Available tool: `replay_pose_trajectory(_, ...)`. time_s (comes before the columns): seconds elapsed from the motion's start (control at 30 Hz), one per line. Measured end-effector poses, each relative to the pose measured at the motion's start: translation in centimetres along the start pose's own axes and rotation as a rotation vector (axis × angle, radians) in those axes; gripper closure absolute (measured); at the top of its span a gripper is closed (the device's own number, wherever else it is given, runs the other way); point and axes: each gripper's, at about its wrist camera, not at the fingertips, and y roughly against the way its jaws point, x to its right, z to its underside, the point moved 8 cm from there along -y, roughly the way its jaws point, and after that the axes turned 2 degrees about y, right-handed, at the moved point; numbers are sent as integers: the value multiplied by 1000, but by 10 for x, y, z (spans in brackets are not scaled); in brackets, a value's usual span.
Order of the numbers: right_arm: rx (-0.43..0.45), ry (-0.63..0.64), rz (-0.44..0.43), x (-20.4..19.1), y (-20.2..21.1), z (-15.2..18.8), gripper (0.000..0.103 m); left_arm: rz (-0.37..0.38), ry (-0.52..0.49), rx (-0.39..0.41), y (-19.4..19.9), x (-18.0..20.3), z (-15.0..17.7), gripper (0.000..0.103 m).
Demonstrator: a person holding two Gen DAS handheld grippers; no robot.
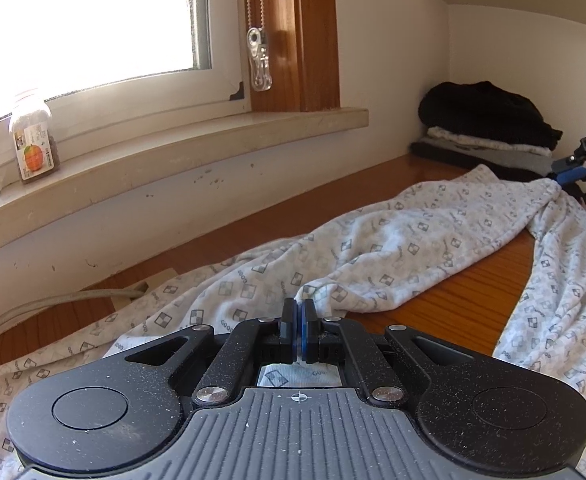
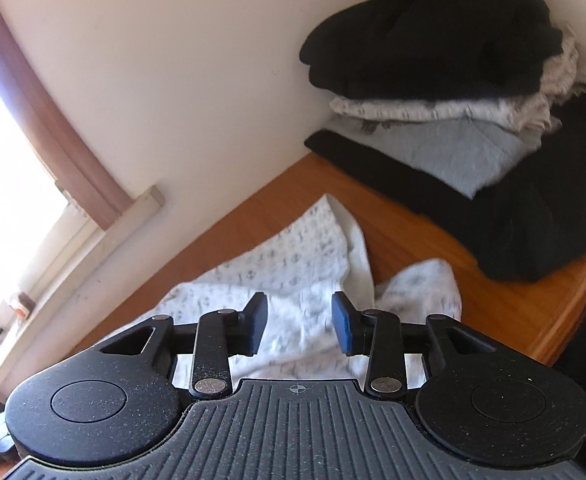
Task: Fold clothes
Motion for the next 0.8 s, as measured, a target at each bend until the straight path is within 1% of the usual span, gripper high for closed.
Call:
replay_pose_trajectory(0.1,-25,-42,10,4,-5,9,62,4,0,0,0,0,0,101)
replay_pose_trajectory(0.2,-19,-90,24,8,-14,7,62,9,0,3,1,0,-1,101)
replay_pose_trajectory(0.3,-3,-92,73,13,-23,1,58,11,-1,5,1,0,0,101)
replay_pose_trajectory(0.37,-7,-118,84,19,-29,0,58,11,-4,7,2,0,0,101)
replay_pose_trajectory(0.47,-5,-112,100,20,-35,0,60,13,-3,6,2,0,-1,101)
replay_pose_trajectory(0.5,-4,-101,100,19,-36,1,63,13,-3,5,2,0,-1,101)
replay_pose_trajectory(0.57,8,-70,104,15,-35,1,87,8,-10,8,2,1,-1,101)
replay_pose_trajectory(0.63,34,-53,97,12,-32,-2,94,-1,-16,19,4,1,-2,101)
replay_pose_trajectory(0.73,83,-20,62,4,-26,-19,94,-25,-14,55,11,-2,-6,101)
replay_pose_trajectory(0.8,117,32,55,-6,-22,-38,95,-17,-3,74,18,-6,-12,101)
